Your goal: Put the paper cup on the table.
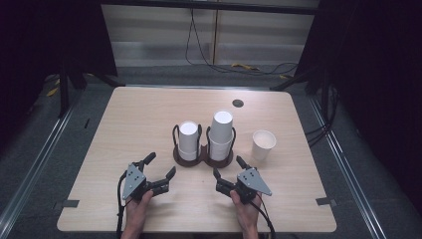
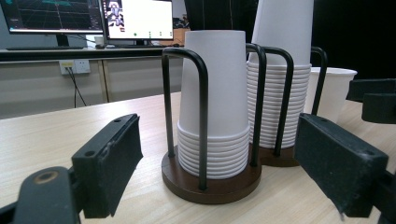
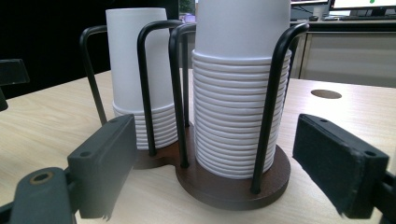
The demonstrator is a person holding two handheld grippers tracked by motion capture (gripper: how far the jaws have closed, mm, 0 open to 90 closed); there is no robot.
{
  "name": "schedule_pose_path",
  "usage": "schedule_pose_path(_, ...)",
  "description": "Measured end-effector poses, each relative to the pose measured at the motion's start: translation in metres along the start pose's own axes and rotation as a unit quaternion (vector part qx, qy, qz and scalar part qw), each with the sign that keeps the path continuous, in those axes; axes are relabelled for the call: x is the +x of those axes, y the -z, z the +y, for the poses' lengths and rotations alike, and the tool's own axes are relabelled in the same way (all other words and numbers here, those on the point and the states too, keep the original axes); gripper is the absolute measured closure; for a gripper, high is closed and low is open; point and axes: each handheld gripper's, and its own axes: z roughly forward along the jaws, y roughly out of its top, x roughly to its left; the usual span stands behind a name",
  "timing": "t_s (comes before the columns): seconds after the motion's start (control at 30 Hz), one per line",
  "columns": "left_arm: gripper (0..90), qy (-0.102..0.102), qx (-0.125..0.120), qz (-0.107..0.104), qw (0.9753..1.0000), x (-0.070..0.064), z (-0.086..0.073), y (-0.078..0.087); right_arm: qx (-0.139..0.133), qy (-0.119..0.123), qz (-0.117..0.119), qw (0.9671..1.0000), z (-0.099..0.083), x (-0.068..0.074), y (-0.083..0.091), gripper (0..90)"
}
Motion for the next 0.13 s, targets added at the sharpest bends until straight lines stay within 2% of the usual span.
schedule_pose_path(0.13, 15.2, 0.001, -0.001, 0.005, 1.0000, 0.0000, -0.0001, 0.0003, -0.005, -0.001, -0.006, 1.0000, -0.0003, 0.0004, 0.0006, 13.6)
